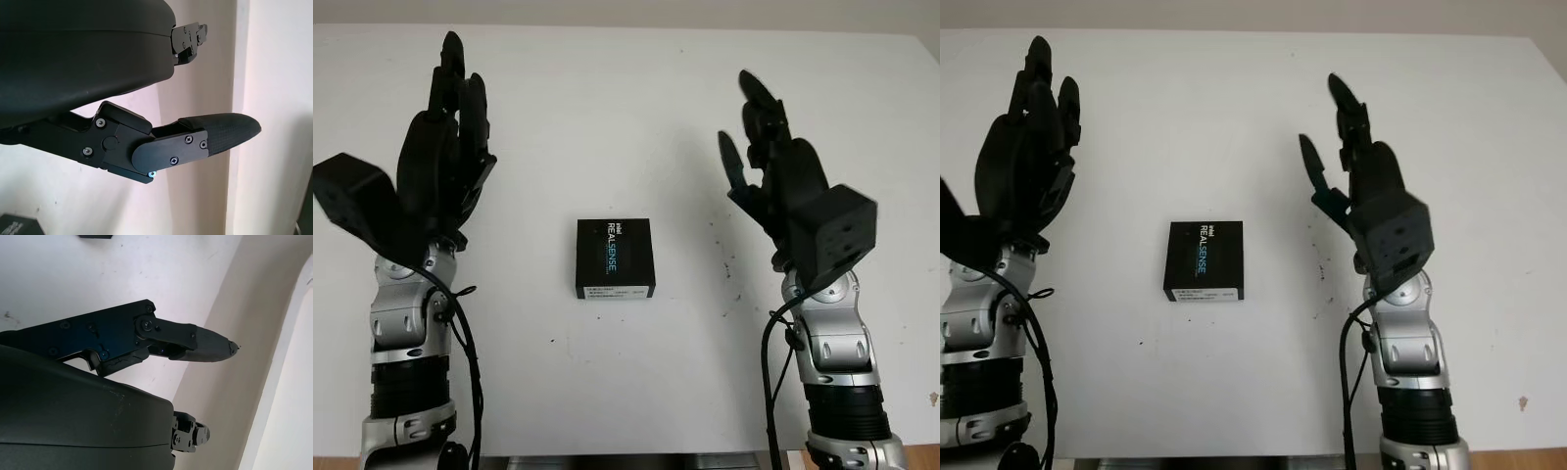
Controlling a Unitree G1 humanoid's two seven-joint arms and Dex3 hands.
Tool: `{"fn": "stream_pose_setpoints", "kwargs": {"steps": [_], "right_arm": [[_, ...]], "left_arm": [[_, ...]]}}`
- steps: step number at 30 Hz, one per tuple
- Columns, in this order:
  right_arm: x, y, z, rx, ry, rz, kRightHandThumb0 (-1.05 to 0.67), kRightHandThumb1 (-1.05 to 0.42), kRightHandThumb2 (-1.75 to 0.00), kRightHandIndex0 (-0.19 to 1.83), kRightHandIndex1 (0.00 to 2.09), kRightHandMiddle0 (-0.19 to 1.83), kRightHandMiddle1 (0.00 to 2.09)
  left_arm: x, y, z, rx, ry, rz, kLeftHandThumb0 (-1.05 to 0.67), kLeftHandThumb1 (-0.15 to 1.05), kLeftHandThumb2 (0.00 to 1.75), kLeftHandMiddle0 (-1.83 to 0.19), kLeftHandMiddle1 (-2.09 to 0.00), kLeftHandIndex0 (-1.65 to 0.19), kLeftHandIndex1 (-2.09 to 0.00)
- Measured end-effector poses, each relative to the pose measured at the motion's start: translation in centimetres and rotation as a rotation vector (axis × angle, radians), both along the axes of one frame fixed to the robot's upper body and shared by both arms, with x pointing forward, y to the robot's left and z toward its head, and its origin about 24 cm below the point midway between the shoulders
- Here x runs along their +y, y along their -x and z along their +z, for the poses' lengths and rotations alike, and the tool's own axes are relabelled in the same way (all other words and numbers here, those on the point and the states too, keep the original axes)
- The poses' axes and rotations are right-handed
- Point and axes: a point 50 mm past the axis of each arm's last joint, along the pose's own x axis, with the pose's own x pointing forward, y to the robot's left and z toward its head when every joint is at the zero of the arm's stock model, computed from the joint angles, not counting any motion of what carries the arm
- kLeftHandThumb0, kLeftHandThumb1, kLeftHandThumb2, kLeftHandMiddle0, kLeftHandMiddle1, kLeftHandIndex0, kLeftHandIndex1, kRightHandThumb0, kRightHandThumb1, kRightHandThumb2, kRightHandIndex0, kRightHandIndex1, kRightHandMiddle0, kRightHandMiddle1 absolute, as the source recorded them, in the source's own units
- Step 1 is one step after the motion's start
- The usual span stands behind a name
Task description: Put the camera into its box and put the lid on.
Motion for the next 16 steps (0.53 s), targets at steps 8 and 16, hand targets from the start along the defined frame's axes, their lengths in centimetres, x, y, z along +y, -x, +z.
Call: {"fn": "stream_pose_setpoints", "kwargs": {"steps": [8, 16], "right_arm": [[-0.3, -1.1, -0.7, 0.071, -0.063, -0.007, -0.87, -1.05, -0.66, -0.19, 0.0, -0.19, 0.0], [-0.4, -1.4, -0.8, 0.078, -0.095, 0.0, -0.87, -1.05, -0.69, -0.19, 0.0, -0.19, 0.0]], "left_arm": [[-0.2, -1.8, -1.7, 0.063, 0.011, 0.01, -0.79, 1.05, 0.69, 0.19, 0.0, 0.19, 0.0], [-0.5, -1.9, -1.9, 0.072, 0.007, -0.004, -0.8, 1.05, 0.66, 0.19, 0.0, 0.19, 0.0]]}}
